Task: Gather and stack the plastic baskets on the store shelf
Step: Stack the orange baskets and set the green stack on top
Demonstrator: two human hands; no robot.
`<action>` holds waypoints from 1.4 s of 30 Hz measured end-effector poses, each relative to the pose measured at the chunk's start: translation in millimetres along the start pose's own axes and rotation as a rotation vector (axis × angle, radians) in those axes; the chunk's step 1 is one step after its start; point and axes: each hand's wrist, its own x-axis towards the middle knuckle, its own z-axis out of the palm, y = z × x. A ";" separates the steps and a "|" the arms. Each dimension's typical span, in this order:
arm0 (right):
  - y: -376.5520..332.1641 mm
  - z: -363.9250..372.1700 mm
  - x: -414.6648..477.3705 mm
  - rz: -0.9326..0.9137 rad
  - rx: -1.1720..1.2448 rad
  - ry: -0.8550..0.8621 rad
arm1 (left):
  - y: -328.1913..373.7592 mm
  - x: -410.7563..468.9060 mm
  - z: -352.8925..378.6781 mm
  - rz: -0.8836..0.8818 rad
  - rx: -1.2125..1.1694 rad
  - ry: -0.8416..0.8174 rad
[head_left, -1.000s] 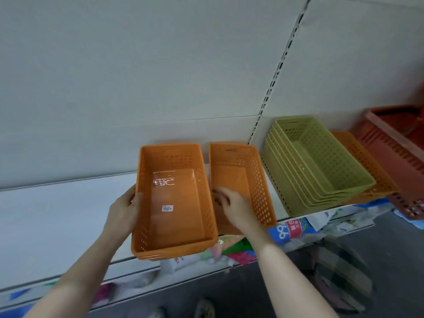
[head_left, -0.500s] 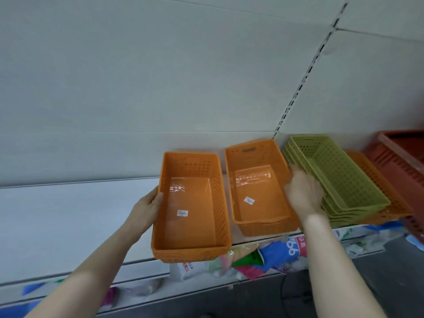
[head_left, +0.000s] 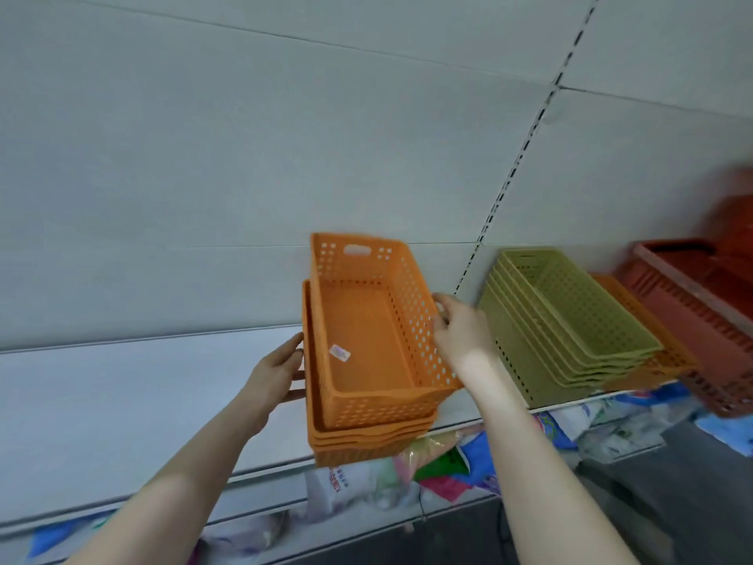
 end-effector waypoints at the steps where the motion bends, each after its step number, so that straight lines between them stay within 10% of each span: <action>1: 3.4 9.0 -4.0 0.005 -0.042 -0.022 | 0.4 -1.7 -0.9 0.004 0.011 -0.016; 8: 18.1 36.6 -20.7 0.196 0.117 -0.448 | 2.3 -6.6 8.2 0.023 0.071 -0.063; 15: 25.7 35.3 -20.4 0.270 0.317 -0.481 | 2.2 2.2 14.1 0.031 0.065 -0.047; 27: 93.4 -70.1 -4.3 0.219 0.512 -0.222 | 80.4 -31.6 98.5 0.378 0.100 -0.085; 42: 313.5 -321.0 -33.1 0.167 0.499 0.190 | 143.3 -104.3 399.6 0.706 0.062 -0.310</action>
